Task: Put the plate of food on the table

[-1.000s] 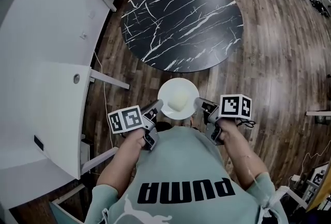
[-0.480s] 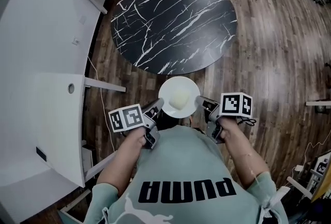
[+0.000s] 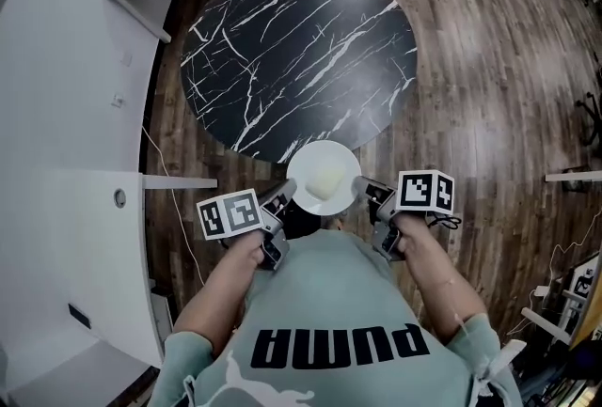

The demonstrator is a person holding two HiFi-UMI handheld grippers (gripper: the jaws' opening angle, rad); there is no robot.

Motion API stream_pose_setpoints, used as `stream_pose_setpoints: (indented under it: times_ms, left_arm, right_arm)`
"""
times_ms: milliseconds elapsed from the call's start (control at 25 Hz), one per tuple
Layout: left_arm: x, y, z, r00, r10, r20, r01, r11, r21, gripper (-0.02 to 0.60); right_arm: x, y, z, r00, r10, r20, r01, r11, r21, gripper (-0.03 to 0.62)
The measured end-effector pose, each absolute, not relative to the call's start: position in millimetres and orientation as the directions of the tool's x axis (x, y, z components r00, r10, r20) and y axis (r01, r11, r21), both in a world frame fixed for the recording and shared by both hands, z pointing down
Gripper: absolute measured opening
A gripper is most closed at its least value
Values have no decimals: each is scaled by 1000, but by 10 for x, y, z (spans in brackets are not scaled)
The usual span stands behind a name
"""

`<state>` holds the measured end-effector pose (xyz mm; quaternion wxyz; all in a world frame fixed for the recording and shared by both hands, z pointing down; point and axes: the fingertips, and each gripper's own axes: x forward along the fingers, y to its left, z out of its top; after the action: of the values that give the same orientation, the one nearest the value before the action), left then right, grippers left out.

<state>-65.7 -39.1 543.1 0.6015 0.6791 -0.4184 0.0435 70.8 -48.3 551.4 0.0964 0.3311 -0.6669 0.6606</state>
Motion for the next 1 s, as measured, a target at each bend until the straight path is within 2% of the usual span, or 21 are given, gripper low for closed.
stream_pose_setpoints:
  times_ms: [1000]
  left_arm:
    - [-923, -1821, 5570, 778, -387, 495, -556, -59, 829, 31]
  right_arm:
    - [436, -1645, 5635, -636, -433, 638, -614, -216, -759, 35]
